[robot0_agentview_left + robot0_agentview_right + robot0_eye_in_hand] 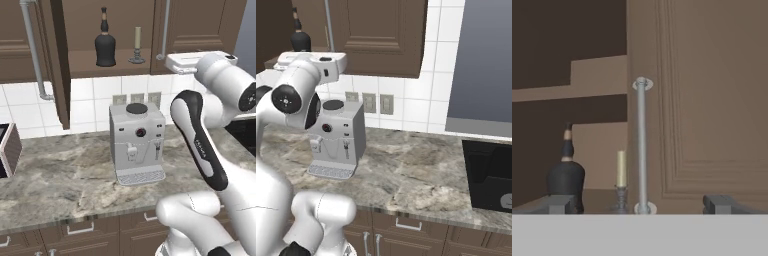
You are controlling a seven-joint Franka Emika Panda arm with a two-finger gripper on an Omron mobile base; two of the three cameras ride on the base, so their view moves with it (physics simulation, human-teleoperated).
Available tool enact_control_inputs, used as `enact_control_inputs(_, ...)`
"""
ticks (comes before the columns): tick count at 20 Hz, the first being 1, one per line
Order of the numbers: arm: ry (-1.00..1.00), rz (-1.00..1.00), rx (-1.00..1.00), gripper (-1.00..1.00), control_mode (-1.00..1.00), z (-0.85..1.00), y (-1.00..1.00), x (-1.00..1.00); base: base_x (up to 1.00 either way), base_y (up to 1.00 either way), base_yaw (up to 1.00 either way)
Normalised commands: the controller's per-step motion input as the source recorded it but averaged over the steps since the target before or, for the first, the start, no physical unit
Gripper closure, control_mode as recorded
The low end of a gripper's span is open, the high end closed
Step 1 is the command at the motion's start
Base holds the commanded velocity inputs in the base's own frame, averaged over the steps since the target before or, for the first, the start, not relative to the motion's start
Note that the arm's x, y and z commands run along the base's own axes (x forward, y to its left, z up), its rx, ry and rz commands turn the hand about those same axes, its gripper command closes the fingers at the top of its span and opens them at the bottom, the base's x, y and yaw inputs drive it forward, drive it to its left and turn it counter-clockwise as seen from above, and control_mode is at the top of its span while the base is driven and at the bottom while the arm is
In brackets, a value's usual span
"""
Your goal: Get the candle and the liquor from the cabinet and move them to the dining counter.
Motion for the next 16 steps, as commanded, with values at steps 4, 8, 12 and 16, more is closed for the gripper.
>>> enact_control_inputs(4, -0.02, 0.00, 0.00, -1.00, -1.00, 0.00, 0.17, 0.34, 0.00, 0.00, 0.00)
enact_control_inputs(8, 0.00, -0.03, 0.00, -1.00, -1.00, 0.00, 0.10, 0.33, 0.00, 0.00, 0.00)
enact_control_inputs(12, 0.00, -0.10, 0.00, -1.00, -1.00, 0.00, 0.01, 0.33, 0.00, 0.00, 0.00)
enact_control_inputs(16, 0.00, -0.15, 0.00, -1.00, -1.00, 0.00, 0.00, 0.26, 0.00, 0.00, 0.00)
